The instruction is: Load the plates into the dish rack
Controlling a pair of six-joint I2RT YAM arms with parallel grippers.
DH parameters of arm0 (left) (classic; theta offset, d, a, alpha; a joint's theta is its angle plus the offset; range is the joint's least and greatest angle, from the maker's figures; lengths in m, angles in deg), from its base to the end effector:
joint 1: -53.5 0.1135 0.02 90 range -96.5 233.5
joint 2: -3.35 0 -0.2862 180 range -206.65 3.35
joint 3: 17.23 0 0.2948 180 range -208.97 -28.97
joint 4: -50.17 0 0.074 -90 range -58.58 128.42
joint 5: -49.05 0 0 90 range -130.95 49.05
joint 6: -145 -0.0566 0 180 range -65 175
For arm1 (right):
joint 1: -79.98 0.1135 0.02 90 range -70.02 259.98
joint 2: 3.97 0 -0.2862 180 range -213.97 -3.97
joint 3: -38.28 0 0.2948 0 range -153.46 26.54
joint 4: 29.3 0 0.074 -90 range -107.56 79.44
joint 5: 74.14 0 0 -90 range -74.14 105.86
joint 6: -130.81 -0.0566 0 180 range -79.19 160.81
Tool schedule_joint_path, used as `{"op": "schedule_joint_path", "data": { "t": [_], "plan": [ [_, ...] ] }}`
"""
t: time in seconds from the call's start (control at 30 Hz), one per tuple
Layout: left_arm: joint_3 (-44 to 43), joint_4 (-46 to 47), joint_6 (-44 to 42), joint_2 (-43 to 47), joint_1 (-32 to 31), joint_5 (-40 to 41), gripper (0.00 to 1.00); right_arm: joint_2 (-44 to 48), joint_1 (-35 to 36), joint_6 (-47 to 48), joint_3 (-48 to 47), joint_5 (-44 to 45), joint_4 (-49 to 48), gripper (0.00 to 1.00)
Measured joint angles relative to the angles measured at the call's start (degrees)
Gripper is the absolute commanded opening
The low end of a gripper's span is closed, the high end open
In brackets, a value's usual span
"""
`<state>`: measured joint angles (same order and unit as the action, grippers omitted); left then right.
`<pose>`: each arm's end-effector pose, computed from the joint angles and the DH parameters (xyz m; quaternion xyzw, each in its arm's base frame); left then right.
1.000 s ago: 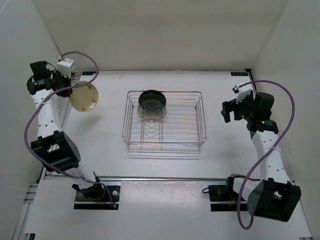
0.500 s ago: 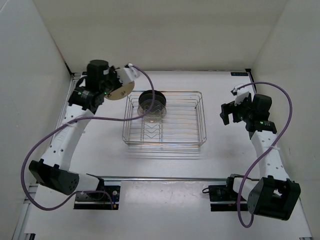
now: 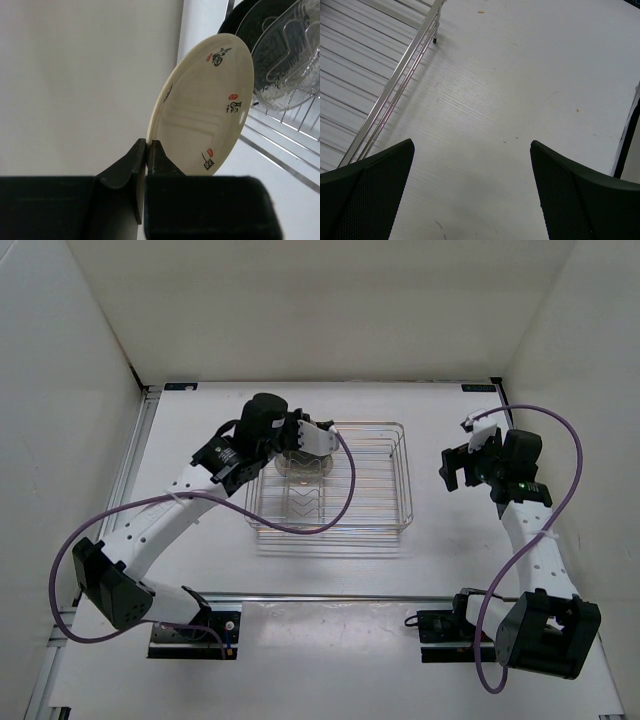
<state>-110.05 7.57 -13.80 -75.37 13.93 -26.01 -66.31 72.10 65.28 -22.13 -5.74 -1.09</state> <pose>0.2891 -0.2200 0.4046 0.6521 0.5525 0.2360 0.4624 0.2914 -0.0193 0.2935 -0.2153 0.8289 0.0194 0.5159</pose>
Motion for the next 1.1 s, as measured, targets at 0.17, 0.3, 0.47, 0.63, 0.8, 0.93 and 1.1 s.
{"op": "schedule_joint_path", "data": {
  "t": [0.17,0.3,0.47,0.63,0.8,0.93,1.1],
  "plan": [
    [4.0,3.9,-2.7,-0.5,-2.2,0.5,0.1,0.0,0.0,0.0,0.8,0.0,0.1,1.0],
    [6.5,5.5,-3.3,-1.6,-2.8,0.5,0.1,0.0,0.0,0.0,0.8,0.0,0.0,1.0],
    [8.1,7.3,-3.5,-2.5,-3.4,0.5,0.1,0.0,0.0,0.0,0.8,0.0,-0.1,1.0],
    [8.6,8.6,-3.9,-2.6,-4.3,0.5,0.1,0.0,0.0,0.0,0.9,0.0,-0.1,1.0],
    [8.9,10.0,-3.9,-2.6,-5.3,0.6,0.1,0.0,0.0,0.0,0.9,0.0,-0.3,1.0],
    [9.5,10.5,-3.8,-3.4,-6.0,0.6,0.1,0.0,0.0,0.0,0.9,0.0,-0.4,1.0],
    [11.3,10.8,-3.7,-4.4,-6.3,0.6,0.1,0.0,0.0,0.0,0.9,0.0,-0.4,1.0]
  ]
}}
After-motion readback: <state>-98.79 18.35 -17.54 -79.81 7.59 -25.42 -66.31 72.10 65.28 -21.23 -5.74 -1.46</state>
